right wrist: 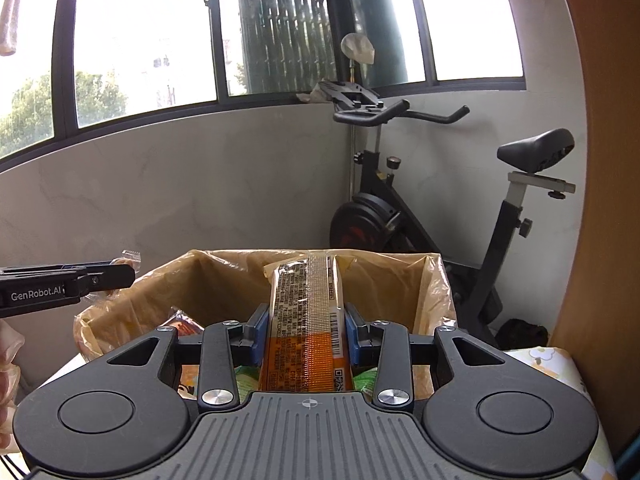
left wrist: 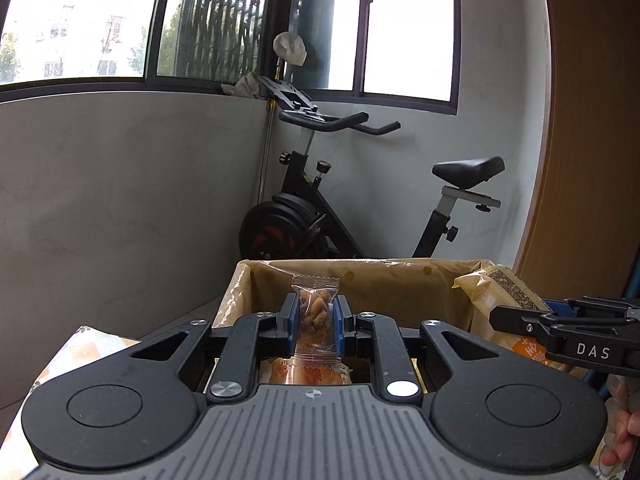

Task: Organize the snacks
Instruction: 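Open both tools to drop the snack packet and biscuit pack into the box, then lower the left tool to the orange chip bag while the right tool lowers to the blue-wrapped bun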

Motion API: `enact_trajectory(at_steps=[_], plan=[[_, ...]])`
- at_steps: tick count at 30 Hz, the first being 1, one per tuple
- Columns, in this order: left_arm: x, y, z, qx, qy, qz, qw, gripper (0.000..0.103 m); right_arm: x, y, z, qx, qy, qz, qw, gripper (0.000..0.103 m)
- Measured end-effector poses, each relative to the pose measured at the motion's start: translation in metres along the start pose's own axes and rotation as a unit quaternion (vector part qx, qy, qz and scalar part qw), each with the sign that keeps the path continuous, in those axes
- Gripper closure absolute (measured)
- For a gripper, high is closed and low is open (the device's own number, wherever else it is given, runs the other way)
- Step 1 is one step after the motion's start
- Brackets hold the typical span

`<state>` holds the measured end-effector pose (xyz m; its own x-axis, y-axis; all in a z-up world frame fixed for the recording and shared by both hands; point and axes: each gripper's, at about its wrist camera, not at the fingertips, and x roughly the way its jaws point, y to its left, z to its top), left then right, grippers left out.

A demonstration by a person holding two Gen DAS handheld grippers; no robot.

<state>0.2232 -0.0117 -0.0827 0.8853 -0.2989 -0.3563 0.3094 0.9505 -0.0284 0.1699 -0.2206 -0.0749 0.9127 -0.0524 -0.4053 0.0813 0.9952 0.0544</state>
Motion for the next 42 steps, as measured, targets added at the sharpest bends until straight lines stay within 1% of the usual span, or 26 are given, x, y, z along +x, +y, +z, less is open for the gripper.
enact_trajectory(at_steps=[9, 11, 12, 13, 15, 17, 19, 20, 22, 24, 28, 31, 35, 39, 42], plan=[[0.014, -0.003, 0.0, 0.014, 0.014, 0.002, 0.9998, 0.084, 0.013, 0.001, 0.0, -0.008, 0.016, -0.04, 0.999, 0.069], [0.017, -0.005, 0.001, 0.019, 0.021, 0.004, 0.9996, 0.083, 0.015, 0.0, 0.001, -0.007, 0.022, -0.054, 0.998, 0.066], [0.017, -0.004, 0.002, 0.018, 0.024, 0.007, 0.9995, 0.078, 0.014, 0.0, 0.002, -0.004, 0.025, -0.06, 0.998, 0.063], [0.018, -0.004, 0.004, 0.015, 0.023, 0.008, 0.9996, 0.065, 0.012, 0.001, 0.003, -0.003, 0.025, -0.062, 0.998, 0.057], [0.014, -0.002, 0.004, 0.011, 0.016, 0.007, 0.9998, 0.051, 0.004, 0.002, 0.005, -0.006, 0.02, -0.067, 0.998, 0.052], [0.01, -0.001, 0.005, 0.009, 0.015, 0.009, 0.9998, 0.049, -0.001, 0.004, 0.008, -0.011, 0.019, -0.077, 0.997, 0.046], [0.005, 0.0, 0.006, 0.008, 0.015, 0.008, 0.9998, 0.045, -0.008, 0.006, 0.011, -0.011, 0.019, -0.075, 0.997, 0.038], [0.002, 0.001, 0.006, 0.008, 0.014, 0.009, 0.9998, 0.043, -0.011, 0.008, 0.012, -0.011, 0.02, -0.077, 0.997, 0.037], [-0.006, 0.0, 0.007, 0.009, 0.01, 0.012, 0.9998, 0.032, -0.018, 0.01, 0.014, -0.005, 0.022, -0.081, 0.997, 0.029], [-0.016, 0.0, 0.01, 0.008, 0.008, 0.013, 0.9999, 0.026, -0.027, 0.013, 0.014, -0.001, 0.022, -0.077, 0.997, 0.025], [-0.037, 0.0, 0.008, 0.008, 0.005, 0.017, 0.9998, 0.017, -0.045, 0.024, 0.009, 0.0, 0.024, -0.071, 0.997, 0.018], [-0.054, 0.0, 0.004, 0.01, 0.009, 0.026, 0.9996, 0.014, -0.058, 0.032, 0.002, 0.002, 0.025, -0.062, 0.998, 0.016], [-0.074, 0.003, -0.007, 0.006, 0.021, 0.051, 0.9985, 0.011, -0.073, 0.041, -0.013, 0.006, 0.028, -0.057, 0.998, 0.015], [-0.084, 0.007, -0.021, 0.005, 0.046, 0.088, 0.995, 0.011, -0.082, 0.045, -0.031, 0.014, 0.037, -0.055, 0.998, 0.013], [-0.087, 0.014, -0.03, -0.003, 0.062, 0.105, 0.9926, 0.011, -0.084, 0.048, -0.046, 0.015, 0.05, -0.057, 0.997, 0.013]])
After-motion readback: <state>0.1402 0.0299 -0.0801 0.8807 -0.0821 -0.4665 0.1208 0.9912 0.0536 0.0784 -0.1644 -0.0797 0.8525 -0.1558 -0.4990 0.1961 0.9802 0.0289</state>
